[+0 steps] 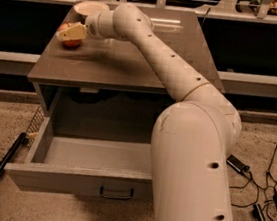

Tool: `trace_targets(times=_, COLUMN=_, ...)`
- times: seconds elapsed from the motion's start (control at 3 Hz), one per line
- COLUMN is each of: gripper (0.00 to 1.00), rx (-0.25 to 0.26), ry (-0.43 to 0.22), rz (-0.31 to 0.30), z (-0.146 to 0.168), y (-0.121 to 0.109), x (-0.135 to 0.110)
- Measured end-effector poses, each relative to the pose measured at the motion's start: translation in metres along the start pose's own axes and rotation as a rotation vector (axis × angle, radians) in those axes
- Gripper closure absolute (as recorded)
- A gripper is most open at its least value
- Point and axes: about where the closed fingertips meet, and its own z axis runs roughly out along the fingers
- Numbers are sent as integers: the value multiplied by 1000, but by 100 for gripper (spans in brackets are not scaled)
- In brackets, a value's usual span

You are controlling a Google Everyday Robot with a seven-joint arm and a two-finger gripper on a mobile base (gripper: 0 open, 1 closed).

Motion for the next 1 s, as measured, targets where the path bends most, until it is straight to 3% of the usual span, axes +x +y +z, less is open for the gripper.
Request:
trace_targets(times=0.33, gripper=0, rx=-22, ry=34, rz=11, z=12, y=8, x=10)
trace_targets(times=0.67, gripper=17, rx=-58, ry=39, rz=35, z=22, y=18, x=15)
trace_targets(times=1.0, gripper=41, rx=-129, ry=45, rz=61, z=33, y=35, x=18)
